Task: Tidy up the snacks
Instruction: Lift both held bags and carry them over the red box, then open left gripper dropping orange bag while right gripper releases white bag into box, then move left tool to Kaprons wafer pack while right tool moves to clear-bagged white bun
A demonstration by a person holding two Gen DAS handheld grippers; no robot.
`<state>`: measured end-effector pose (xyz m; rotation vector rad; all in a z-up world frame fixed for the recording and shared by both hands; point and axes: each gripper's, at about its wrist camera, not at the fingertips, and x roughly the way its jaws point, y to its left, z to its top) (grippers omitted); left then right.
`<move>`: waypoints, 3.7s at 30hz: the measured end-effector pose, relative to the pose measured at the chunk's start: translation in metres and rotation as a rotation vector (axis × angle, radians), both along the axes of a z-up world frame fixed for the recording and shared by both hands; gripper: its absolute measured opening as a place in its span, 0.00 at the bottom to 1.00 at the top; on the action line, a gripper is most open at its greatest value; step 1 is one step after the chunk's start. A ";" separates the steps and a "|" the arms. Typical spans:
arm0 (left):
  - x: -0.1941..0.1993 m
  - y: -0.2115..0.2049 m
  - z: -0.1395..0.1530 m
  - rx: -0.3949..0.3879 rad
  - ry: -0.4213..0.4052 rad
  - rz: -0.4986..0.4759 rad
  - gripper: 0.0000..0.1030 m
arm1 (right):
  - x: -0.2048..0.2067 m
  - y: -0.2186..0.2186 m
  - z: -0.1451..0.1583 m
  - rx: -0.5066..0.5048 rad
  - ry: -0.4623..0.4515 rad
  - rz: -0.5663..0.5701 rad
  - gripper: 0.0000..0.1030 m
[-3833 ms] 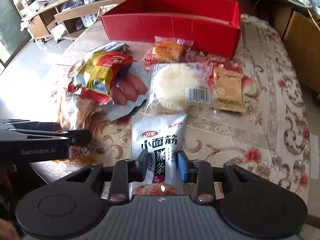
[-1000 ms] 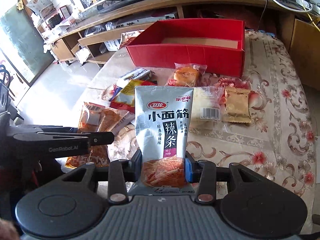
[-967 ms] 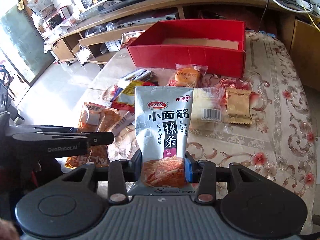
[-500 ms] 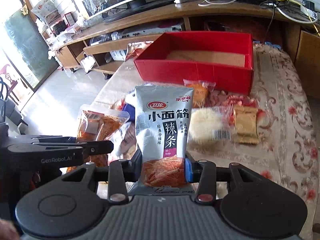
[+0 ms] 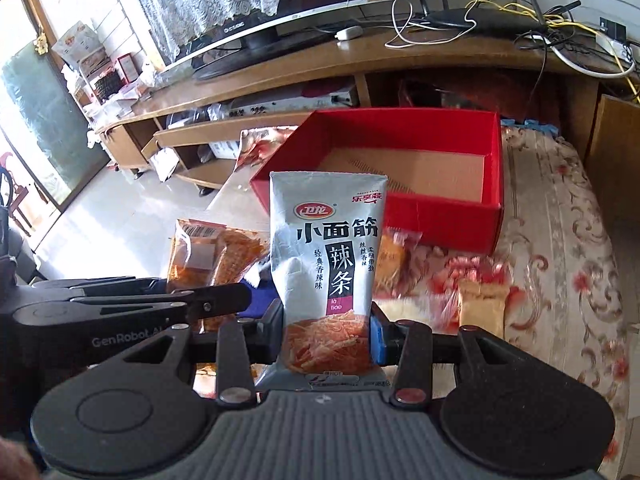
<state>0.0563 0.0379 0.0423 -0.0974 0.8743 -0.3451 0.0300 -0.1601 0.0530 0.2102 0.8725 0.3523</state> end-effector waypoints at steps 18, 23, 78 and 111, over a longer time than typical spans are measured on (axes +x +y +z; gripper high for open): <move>0.065 -0.030 0.009 0.035 -0.078 -0.033 0.41 | 0.073 -0.012 0.010 -0.028 -0.023 -0.067 0.42; 0.086 -0.034 0.008 0.049 -0.086 -0.028 0.41 | 0.095 -0.014 0.008 -0.039 -0.029 -0.084 0.42; 0.191 -0.070 -0.067 0.295 -0.036 0.008 0.49 | 0.211 -0.012 -0.084 -0.183 0.054 -0.096 0.44; 0.143 -0.021 -0.020 0.162 -0.024 0.068 0.75 | 0.146 0.004 -0.032 -0.158 -0.011 -0.071 0.58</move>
